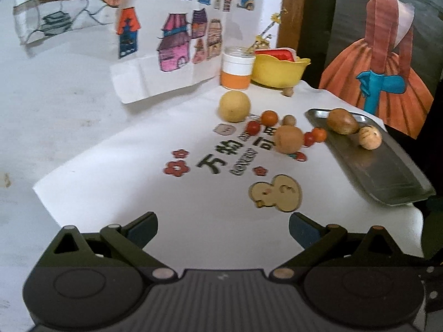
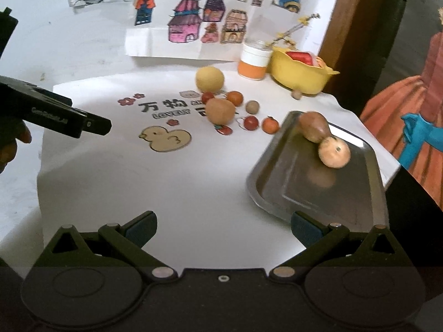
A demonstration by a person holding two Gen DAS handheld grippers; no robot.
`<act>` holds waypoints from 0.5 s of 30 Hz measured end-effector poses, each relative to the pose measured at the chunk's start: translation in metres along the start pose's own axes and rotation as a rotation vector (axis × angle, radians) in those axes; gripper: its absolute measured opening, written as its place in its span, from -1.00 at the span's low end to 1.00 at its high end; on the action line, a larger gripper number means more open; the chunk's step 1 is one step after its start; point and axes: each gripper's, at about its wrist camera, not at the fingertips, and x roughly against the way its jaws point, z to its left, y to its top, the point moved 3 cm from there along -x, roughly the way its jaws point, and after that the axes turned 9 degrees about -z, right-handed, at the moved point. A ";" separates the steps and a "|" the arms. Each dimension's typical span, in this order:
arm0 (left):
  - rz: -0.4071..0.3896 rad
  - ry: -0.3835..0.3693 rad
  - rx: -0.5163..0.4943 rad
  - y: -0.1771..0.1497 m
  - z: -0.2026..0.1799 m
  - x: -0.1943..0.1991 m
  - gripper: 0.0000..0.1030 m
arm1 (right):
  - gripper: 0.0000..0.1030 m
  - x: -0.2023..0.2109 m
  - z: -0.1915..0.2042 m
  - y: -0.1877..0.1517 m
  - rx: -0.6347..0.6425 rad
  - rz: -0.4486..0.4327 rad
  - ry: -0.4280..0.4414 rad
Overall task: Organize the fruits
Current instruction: 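Lift both tools away from the tray toward the remaining fruits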
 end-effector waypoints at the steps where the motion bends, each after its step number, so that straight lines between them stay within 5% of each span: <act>1: 0.000 0.007 -0.004 0.001 0.003 0.000 0.99 | 0.99 -0.001 0.001 0.003 0.007 -0.002 0.006; 15: -0.053 0.083 -0.032 0.030 0.029 -0.018 0.99 | 0.99 -0.027 -0.001 0.056 0.092 -0.075 0.034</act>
